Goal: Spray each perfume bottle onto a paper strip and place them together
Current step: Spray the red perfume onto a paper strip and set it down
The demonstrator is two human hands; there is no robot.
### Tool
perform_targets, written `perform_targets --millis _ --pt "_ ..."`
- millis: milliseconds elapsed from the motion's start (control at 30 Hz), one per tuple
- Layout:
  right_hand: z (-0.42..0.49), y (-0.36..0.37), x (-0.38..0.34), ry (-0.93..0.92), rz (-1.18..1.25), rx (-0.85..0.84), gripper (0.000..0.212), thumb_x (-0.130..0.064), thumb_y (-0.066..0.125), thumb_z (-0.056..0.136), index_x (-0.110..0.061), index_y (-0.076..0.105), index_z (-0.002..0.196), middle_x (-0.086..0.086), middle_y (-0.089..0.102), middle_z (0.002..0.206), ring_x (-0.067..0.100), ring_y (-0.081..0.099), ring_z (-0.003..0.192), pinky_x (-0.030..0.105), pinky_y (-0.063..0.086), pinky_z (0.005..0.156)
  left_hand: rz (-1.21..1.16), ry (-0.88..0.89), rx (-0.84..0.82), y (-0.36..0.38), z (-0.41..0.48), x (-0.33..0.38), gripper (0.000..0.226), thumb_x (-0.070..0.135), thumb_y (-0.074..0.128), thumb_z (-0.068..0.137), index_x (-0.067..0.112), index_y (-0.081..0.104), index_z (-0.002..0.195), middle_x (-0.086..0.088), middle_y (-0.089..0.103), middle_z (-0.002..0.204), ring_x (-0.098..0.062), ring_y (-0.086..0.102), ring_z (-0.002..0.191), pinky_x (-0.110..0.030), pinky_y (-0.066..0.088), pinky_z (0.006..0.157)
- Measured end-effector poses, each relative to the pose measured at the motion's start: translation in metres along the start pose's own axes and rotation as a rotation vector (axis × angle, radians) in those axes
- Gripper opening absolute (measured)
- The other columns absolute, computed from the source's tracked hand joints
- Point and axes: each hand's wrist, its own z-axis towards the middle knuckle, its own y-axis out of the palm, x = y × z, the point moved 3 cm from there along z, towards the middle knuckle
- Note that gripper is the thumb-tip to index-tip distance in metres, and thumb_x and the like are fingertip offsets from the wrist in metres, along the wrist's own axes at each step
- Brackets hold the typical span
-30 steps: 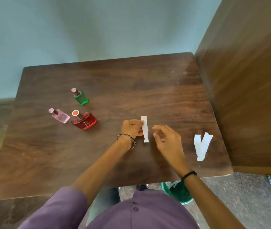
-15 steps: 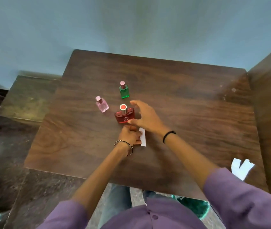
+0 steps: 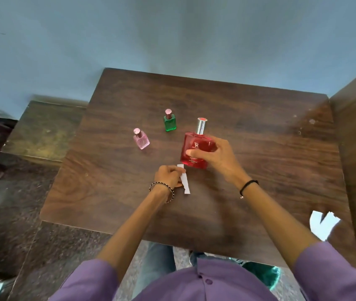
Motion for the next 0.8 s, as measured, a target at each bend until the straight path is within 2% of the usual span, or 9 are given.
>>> perform_targets --millis 67,167,267,333,433,467,533,633,800 --pt "-0.016 -0.016 0.006 0.031 0.173 0.032 0.05 -0.031 0.09 0.065 -0.017 0.075 0.11 0.008 0.079 0.102 0.029 0.076 0.099 0.052 0.06 0.092 0.027 0.047 0.035 0.006 -0.001 0.009 0.021 0.01 0.06 0.092 0.016 0.074 0.079 -0.016 0.074 0.091 -0.029 0.072 0.085 -0.035 0.06 0.077" --pt "-0.04 -0.035 0.018 0.064 0.306 0.034 0.042 -0.016 0.079 0.079 -0.009 0.069 0.119 0.02 0.075 0.114 0.041 0.073 0.104 0.061 0.057 0.092 0.063 0.18 0.046 0.021 -0.01 0.034 0.02 0.019 0.061 0.092 0.025 0.073 0.077 -0.012 0.077 0.091 -0.029 0.073 0.096 -0.042 0.058 0.09" --pt "-0.061 -0.052 0.027 0.072 0.289 0.02 0.038 -0.009 0.073 0.086 -0.012 0.066 0.124 0.015 0.078 0.11 0.04 0.076 0.095 0.051 0.063 0.085 0.067 0.325 0.025 0.043 -0.026 0.061 0.022 0.028 0.06 0.094 0.028 0.076 0.079 -0.001 0.077 0.09 -0.022 0.072 0.093 -0.039 0.057 0.088" --pt "-0.073 -0.058 0.031 0.07 0.266 0.006 0.038 -0.007 0.072 0.087 -0.014 0.065 0.124 0.013 0.08 0.105 0.034 0.078 0.088 0.038 0.064 0.074 0.067 0.389 -0.057 0.058 -0.037 0.075 0.034 0.05 0.054 0.095 0.031 0.077 0.078 0.009 0.078 0.089 -0.012 0.071 0.092 -0.031 0.055 0.087" --pt "-0.086 -0.065 0.038 0.086 0.266 0.006 0.04 -0.009 0.077 0.088 -0.011 0.063 0.125 0.013 0.08 0.102 0.034 0.079 0.083 0.034 0.063 0.068 0.069 0.443 -0.22 0.083 -0.051 0.084 0.064 0.074 0.053 0.085 0.014 0.077 0.082 0.0 0.077 0.085 -0.007 0.069 0.083 -0.035 0.055 0.088" --pt "-0.089 -0.067 0.04 0.1 0.268 0.012 0.042 -0.014 0.081 0.086 -0.012 0.064 0.124 0.012 0.08 0.101 0.035 0.079 0.083 0.037 0.064 0.07 0.088 0.471 -0.25 0.09 -0.055 0.086 0.068 0.074 0.055 0.083 0.009 0.075 0.085 -0.002 0.074 0.081 -0.008 0.066 0.077 -0.035 0.055 0.084" --pt "-0.094 -0.069 0.041 0.126 0.289 0.023 0.047 -0.024 0.088 0.08 -0.015 0.066 0.121 0.012 0.08 0.101 0.036 0.078 0.084 0.041 0.065 0.075 0.067 0.505 -0.281 0.1 -0.06 0.089 0.054 0.064 0.063 0.085 0.011 0.076 0.089 -0.003 0.074 0.08 -0.009 0.065 0.072 -0.031 0.055 0.075" --pt "-0.101 -0.074 0.041 0.151 0.314 0.033 0.055 -0.031 0.09 0.076 -0.016 0.065 0.123 0.012 0.08 0.102 0.036 0.078 0.085 0.038 0.064 0.072 0.05 0.507 -0.301 0.108 -0.062 0.092 0.034 0.048 0.067 0.089 0.016 0.078 0.087 -0.001 0.075 0.081 -0.009 0.068 0.073 -0.03 0.055 0.075" --pt "-0.107 -0.078 0.039 0.121 0.292 0.117 0.048 -0.023 0.089 0.079 -0.013 0.066 0.12 0.014 0.079 0.101 0.036 0.078 0.084 0.05 0.064 0.079 0.047 0.518 -0.268 0.116 -0.068 0.095 0.035 0.041 0.069 0.09 0.008 0.076 0.081 0.0 0.068 0.073 -0.01 0.06 0.069 -0.028 0.049 0.073"
